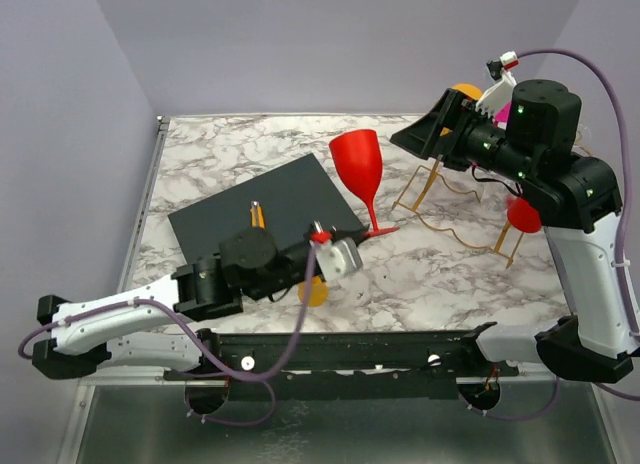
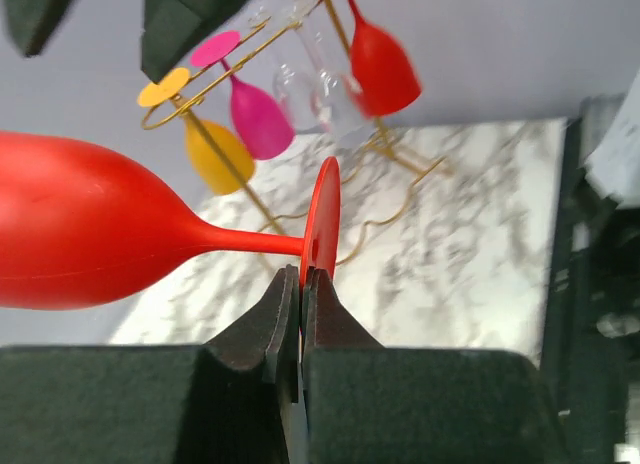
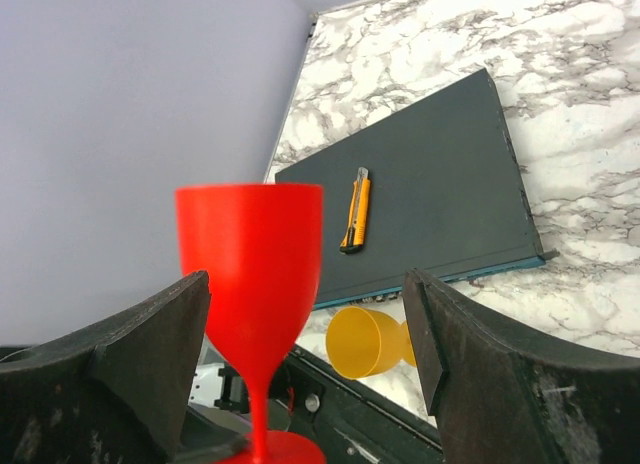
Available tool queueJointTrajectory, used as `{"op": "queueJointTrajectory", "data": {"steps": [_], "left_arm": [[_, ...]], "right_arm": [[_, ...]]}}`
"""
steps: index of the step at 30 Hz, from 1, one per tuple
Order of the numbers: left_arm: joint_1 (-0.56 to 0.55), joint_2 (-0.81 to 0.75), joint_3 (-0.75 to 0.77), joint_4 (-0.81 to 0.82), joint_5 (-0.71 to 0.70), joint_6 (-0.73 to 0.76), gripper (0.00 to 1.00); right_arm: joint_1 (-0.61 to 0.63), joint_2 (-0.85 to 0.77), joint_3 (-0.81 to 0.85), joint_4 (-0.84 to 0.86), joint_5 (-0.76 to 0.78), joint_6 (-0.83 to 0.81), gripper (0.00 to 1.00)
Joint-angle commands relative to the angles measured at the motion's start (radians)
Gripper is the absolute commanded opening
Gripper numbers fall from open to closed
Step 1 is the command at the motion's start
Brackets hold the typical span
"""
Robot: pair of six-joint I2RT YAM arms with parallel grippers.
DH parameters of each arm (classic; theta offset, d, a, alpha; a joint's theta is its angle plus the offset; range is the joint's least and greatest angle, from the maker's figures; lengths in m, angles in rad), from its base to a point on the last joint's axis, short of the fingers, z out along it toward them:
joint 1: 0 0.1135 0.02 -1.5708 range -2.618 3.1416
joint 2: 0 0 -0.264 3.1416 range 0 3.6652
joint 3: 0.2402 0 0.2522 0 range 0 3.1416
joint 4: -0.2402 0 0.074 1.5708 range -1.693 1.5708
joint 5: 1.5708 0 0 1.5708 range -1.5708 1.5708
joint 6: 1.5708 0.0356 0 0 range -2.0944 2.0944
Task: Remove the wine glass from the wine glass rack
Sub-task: Place the wine glass at the center of the board.
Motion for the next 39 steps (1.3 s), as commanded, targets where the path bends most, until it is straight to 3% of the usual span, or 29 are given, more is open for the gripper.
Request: {"op": "queueJointTrajectory", "data": {"steps": [1,5,9,16,29,39], "left_arm": [[-0.211,0.051,-0.128,0.173,-0.542,0.536,0.00],[-0.234,0.115,-0.202,0.352,-0.706,0.781,0.00],[-0.236,0.158,-0.311,0.574,-0.765,1.027,0.00],[-0.235,0.190,-0.416,0.722,-0.738,1.250,0.00],[-0.252,0.227,-0.498,0.681,-0.699,1.265,0.00],[-0.252,0.257,-0.492,0.670,-0.667,1.267,0.00]], "right_arm": [[0.007,0.025,0.074,-0.090,0.015,-0.027,0.84],[0.007,0.048,0.149,-0.156,0.039,-0.016,0.84],[0.007,0.051,0.181,-0.196,0.046,-0.011,0.84],[0.007,0.070,0.163,-0.249,0.006,-0.011,0.82],[0.007,0.054,0.151,-0.289,-0.062,-0.026,0.80],[0.007,0.035,0.065,-0.340,-0.128,-0.075,0.68]]}}
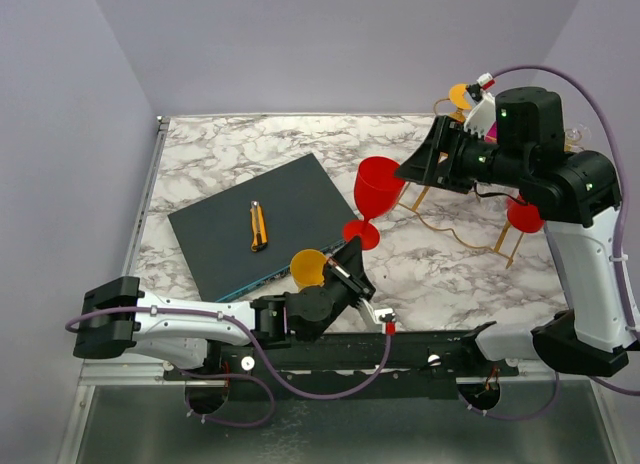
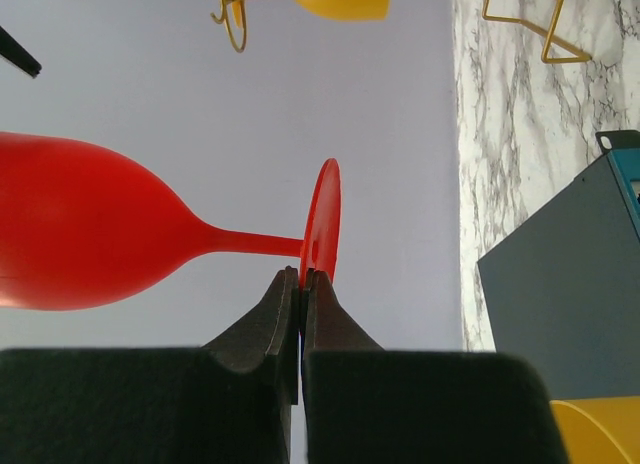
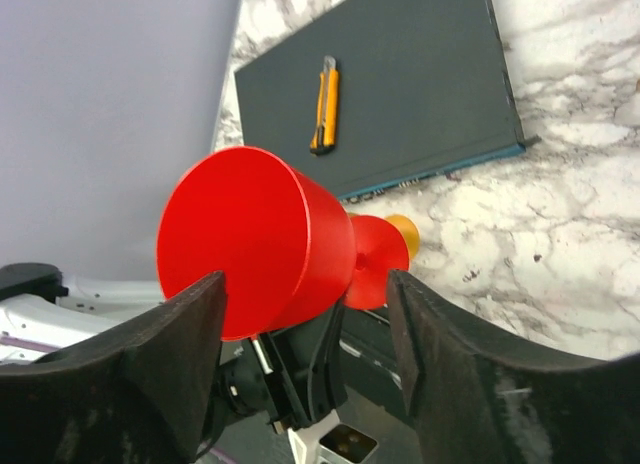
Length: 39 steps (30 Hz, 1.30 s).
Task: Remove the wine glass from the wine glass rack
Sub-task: Place the wine glass at the center of the board.
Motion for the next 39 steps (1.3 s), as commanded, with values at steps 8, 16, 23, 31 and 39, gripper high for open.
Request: {"op": "queueJointTrajectory", "data": {"steps": [8,16,23,31,39], "left_arm": [[-0.010,0.013,0.000,-0.043,0.038,0.006,0.00],[-0.012,0.008,0.017,-0.093,0.028,0.000,0.00],[-0.014,0.032,0.048,-0.095,0.006,0.009,0.04],[-0.014,0.025,0.050,-0.088,-0.008,0.005,0.34],[-0.018,-0.003,0.049,-0.072,-0.009,-0.023,0.78]], "right_arm": [[0.007,-0.022,-0.053,-0.115,-0.061,-0.061,0.54],[0.007,-0.017,-0.054,-0.166,-0.061,-0.068,0.40],[0.007,-0.001,-0.039,-0.177,-0.066,-0.064,0.15],[0.007,-0.007,-0.034,-0.177,-0.013,-0.044,0.01],[0.007,-0.001,0.024,-0.176,0.127,-0.003,0.00]]}}
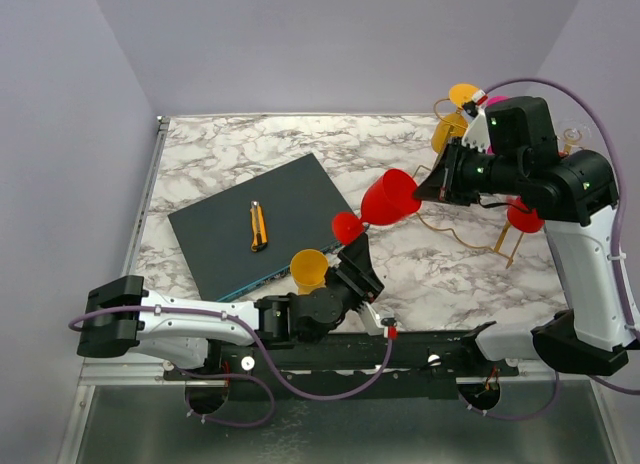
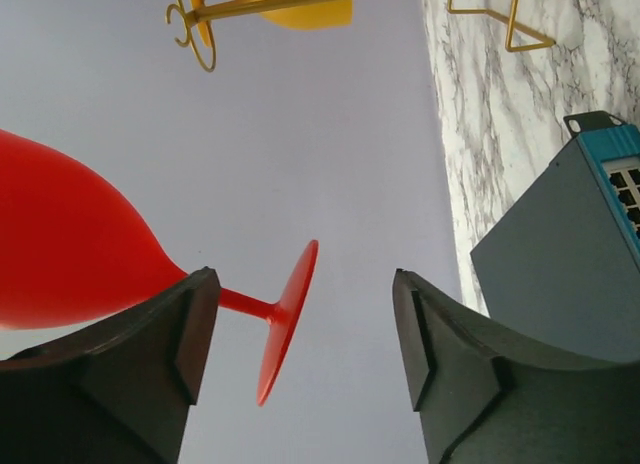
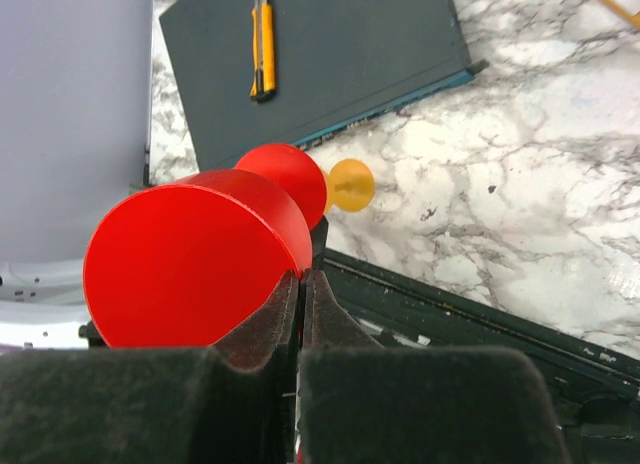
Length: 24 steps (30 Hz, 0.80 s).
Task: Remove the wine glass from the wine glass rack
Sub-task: Place the wine glass at the center of the board.
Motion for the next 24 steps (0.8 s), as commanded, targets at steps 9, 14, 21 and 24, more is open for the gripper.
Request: {"op": "queueJointTrajectory", "data": {"steps": [9,14,21,24], "left_arm": [[-0.048,-0.090,0.094,0.039,0.000,-0.134,0.96],[-0.063,-0.113,0.178,0.025,-0.026,-0.279,0.97],[-0.060,-0.172,0.363,-0.122,-0.019,-0.598,0.97],[0.009,-0.188,0.478,-0.275,0.012,-0.813,0.97]], "right_arm": [[0.007,0.025,0.093,0.032,0.254,0.042,0.01],[0.007,0.064,0.082,0.064,0.280,0.036,0.01],[0.007,0.092,0.045,0.067,0.318,0.011,0.00],[0.007,0.075,-0.030,0.079,0.294,0.005,0.00]]}}
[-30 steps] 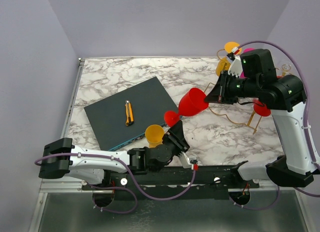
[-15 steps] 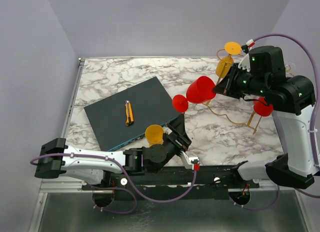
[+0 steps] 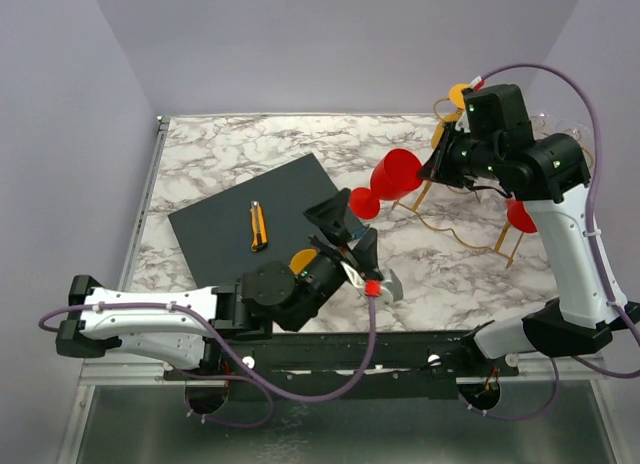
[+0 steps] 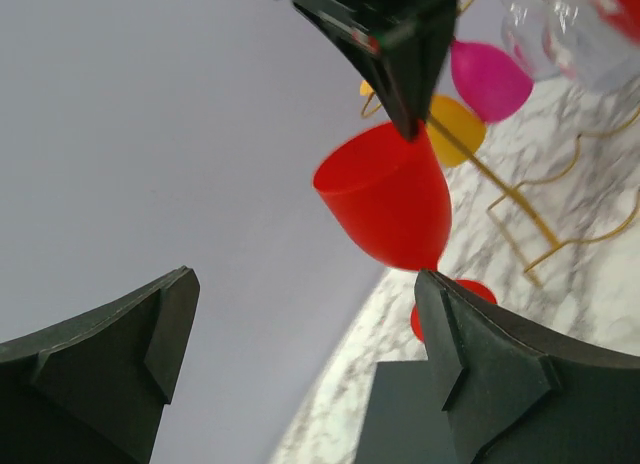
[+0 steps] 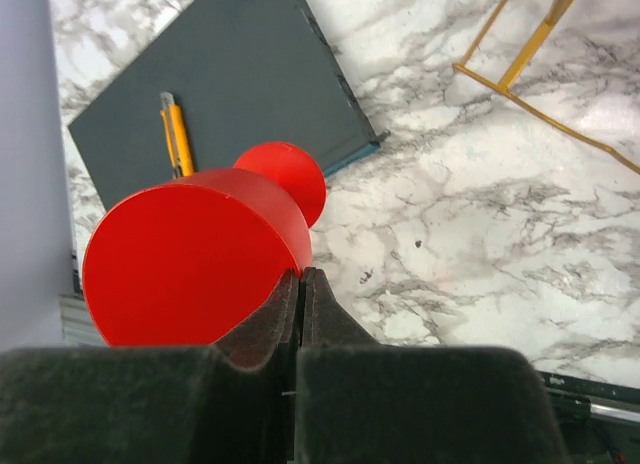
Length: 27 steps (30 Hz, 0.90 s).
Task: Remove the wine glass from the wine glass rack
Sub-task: Place the wine glass at the center of the board.
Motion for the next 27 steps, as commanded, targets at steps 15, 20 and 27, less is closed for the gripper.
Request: {"op": "queueJointTrajectory", "data": {"steps": [15,20,27], "left_arm": [[0.883,0.122,0.531,-0.784,0.505,-1.278,0.99],[1.143,0.168,0.535,-0.859,0.804,-1.535,0.99],[1.275,0.141,0.434,-0.841,0.980,-1.696,0.99]], "right_arm": [[0.068,-0.101,-0.422,0.142,-0.052,0.020,0.01],[0.135,-0.095,-0.499,0.181,-0.019,0.053,0.00],[0.227,-0.058,-0.555,0.216,0.102,0.099,0.00]]}}
